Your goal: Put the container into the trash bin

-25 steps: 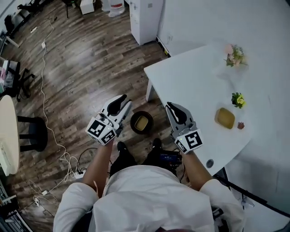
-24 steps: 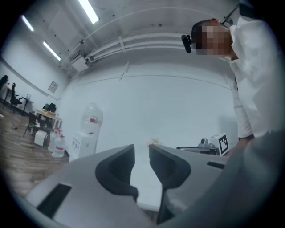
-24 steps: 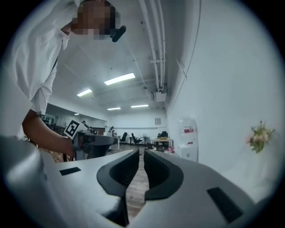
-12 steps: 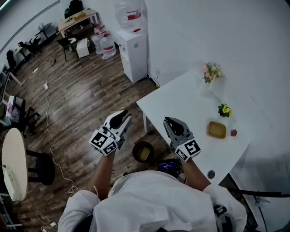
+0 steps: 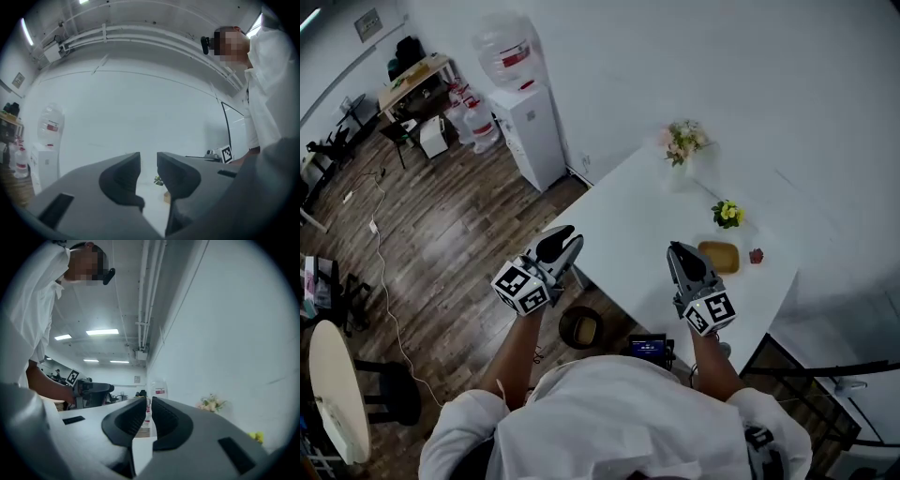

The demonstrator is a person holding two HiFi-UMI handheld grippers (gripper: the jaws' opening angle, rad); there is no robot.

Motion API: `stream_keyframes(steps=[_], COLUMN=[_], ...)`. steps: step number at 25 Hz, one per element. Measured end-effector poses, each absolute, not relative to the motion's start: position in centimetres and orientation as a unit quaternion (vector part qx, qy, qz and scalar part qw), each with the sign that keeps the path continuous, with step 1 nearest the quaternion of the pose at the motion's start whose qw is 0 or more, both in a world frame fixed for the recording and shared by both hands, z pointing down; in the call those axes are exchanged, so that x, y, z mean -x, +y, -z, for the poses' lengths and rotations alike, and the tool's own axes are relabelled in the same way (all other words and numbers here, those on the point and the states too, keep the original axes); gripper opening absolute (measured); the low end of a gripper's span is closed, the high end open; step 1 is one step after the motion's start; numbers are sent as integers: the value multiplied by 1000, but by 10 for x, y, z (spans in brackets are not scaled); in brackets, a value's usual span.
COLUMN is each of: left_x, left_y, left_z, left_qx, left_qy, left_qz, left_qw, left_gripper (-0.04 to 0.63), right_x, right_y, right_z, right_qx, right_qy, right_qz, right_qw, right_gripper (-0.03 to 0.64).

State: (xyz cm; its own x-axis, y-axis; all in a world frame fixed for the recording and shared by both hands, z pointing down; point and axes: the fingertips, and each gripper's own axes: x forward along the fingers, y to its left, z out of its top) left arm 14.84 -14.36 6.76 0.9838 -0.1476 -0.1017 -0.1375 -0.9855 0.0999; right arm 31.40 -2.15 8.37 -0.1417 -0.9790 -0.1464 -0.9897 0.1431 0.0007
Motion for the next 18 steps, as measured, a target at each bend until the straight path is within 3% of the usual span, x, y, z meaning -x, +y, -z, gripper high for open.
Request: stream_keyframes(steps=[8,18], left_x=[-276,-437], left_y=[-124,-48], left_z=[-91,-202], left_qx=[-995,-976], left_qy=[6,109], left_qz=[23,-99], left_qw=[93,162], left_gripper=[115,126], right_x=[-439,-552], right_y=[55,179], right_z=[-82,-127], right_qx=[740,831], right_qy=[668,553], right_qz=[-55,-25], right_qw=[48,47], right_gripper=[58,60])
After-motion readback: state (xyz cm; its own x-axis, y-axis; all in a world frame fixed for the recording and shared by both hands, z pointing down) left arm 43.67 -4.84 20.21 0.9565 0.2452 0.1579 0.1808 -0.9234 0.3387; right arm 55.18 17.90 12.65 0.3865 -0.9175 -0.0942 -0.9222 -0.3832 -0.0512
